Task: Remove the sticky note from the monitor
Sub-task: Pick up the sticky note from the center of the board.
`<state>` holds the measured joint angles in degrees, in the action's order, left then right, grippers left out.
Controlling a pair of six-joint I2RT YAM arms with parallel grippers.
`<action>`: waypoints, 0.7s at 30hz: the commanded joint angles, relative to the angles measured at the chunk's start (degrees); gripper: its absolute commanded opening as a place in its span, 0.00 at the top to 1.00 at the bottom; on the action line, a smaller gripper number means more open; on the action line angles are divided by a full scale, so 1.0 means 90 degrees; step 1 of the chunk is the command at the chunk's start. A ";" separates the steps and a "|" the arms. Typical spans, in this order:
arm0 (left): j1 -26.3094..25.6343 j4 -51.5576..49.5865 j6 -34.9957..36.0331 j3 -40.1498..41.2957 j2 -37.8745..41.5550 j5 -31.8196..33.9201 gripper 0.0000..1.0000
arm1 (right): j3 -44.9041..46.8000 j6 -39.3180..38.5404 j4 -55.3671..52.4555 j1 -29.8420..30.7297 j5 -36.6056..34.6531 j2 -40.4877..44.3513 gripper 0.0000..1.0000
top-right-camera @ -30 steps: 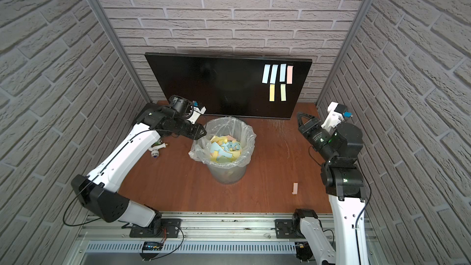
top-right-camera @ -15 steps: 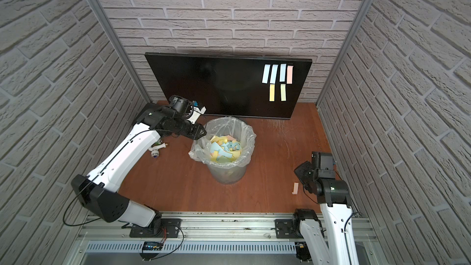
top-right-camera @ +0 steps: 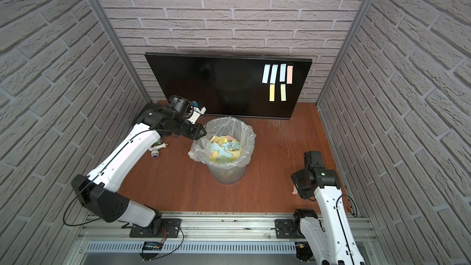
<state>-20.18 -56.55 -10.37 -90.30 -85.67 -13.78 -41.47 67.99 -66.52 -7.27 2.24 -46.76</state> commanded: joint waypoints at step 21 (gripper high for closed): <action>-0.0003 0.0034 0.0010 0.0005 -0.0022 0.0067 0.61 | 0.0235 0.0904 0.0896 0.0027 -0.0530 -0.1499 0.48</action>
<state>-20.18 -56.58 -10.37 -90.30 -85.67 -13.82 -40.29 74.65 -58.98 -7.27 -0.67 -60.10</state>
